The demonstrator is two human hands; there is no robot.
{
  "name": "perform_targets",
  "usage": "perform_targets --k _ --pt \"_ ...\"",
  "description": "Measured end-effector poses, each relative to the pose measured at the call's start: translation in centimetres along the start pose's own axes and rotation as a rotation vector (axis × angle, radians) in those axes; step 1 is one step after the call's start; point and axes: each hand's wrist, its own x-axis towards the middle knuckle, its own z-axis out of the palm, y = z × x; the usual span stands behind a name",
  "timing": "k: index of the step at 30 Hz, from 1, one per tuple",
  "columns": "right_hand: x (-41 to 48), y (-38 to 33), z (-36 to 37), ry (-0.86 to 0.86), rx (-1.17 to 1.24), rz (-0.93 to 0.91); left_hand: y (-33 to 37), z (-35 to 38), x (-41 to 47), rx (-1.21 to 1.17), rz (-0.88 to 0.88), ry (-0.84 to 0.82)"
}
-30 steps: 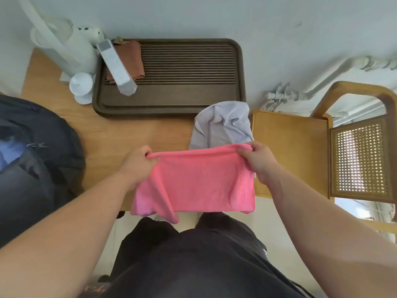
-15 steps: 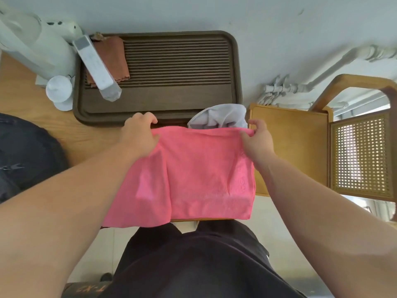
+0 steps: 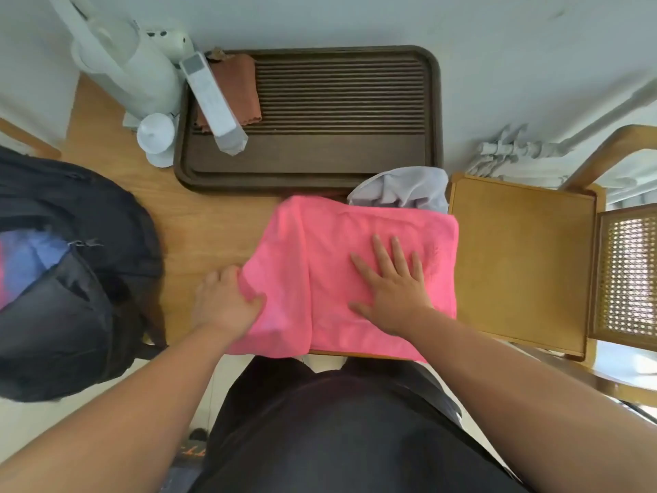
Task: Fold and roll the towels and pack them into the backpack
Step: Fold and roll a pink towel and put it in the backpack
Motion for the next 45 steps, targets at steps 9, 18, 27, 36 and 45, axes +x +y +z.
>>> perform_targets --k 9,18,27,36,45 --pt "0.6 0.7 0.0 -0.067 -0.098 -0.016 -5.0 1.1 -1.9 -0.005 -0.074 -0.089" --pt "0.5 -1.2 -2.3 -0.111 -0.115 0.104 -5.1 -0.9 -0.4 -0.453 -0.098 -0.059" --pt "1.9 -13.0 -5.2 0.17 0.425 -0.12 -4.8 -5.6 -2.3 -0.744 0.181 -0.143" --pt "2.8 -18.6 -8.2 0.043 0.285 -0.344 -6.1 -7.1 -2.6 -0.808 0.375 -0.011" --pt "0.0 -18.1 -7.3 -0.115 -0.125 -0.093 -7.4 -5.6 -1.9 -0.616 0.359 -0.165"
